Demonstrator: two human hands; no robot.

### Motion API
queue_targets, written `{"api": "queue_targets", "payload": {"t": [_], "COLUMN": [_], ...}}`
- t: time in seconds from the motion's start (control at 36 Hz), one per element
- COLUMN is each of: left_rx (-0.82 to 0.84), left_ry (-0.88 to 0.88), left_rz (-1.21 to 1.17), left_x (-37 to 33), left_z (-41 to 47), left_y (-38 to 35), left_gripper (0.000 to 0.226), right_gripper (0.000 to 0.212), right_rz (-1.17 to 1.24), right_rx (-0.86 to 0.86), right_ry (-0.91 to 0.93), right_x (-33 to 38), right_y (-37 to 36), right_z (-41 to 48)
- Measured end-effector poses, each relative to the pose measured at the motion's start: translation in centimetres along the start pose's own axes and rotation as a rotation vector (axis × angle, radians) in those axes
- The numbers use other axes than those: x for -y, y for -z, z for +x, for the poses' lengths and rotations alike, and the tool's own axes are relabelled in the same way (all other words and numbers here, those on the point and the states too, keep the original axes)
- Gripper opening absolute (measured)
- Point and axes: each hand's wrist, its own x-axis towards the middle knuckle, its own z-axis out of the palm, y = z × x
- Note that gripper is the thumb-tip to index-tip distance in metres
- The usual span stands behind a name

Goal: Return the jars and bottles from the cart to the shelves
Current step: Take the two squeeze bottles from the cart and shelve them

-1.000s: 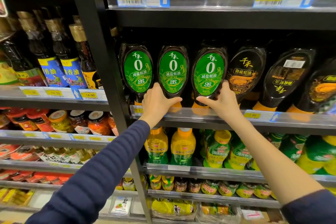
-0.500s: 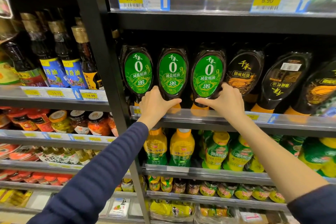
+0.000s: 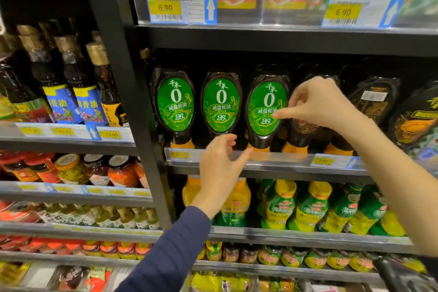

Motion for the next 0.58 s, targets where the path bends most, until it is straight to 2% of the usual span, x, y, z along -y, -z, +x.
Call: {"api": "queue_targets", "payload": {"t": [0.06, 0.11, 0.17, 0.22, 0.31, 0.39, 0.58], "left_rx": [0.090, 0.144, 0.207, 0.249, 0.289, 0.312, 0.306], "left_ry": [0.012, 0.033, 0.081, 0.126, 0.157, 0.170, 0.149], "left_rz": [0.059, 0.164, 0.278, 0.342, 0.395, 0.399, 0.412], "left_x": [-0.9, -1.5, -2.1, -2.7, -3.2, -3.2, -3.3], "left_z": [0.6, 1.6, 2.3, 2.7, 3.1, 3.6, 3.6], "left_y": [-1.3, -2.4, -3.1, -3.4, -3.5, -3.7, -4.0], "left_gripper": [0.057, 0.069, 0.077, 0.073, 0.062, 0.058, 0.054], "right_gripper": [0.038, 0.041, 0.054, 0.065, 0.062, 0.055, 0.054], "right_rz": [-0.042, -0.106, -0.230, -0.355, -0.446, -0.401, -0.274], "right_rx": [-0.195, -0.265, -0.204, -0.101, 0.009, 0.055, 0.110], "right_ry": [0.169, 0.313, 0.388, 0.377, 0.340, 0.324, 0.342], "right_x": [0.3, 0.3, 0.1, 0.1, 0.7, 1.2, 0.4], "right_y": [1.0, 1.4, 1.3, 1.5, 2.2, 2.9, 3.1], "right_z": [0.0, 0.2, 0.7, 1.3, 2.2, 2.7, 3.9]}}
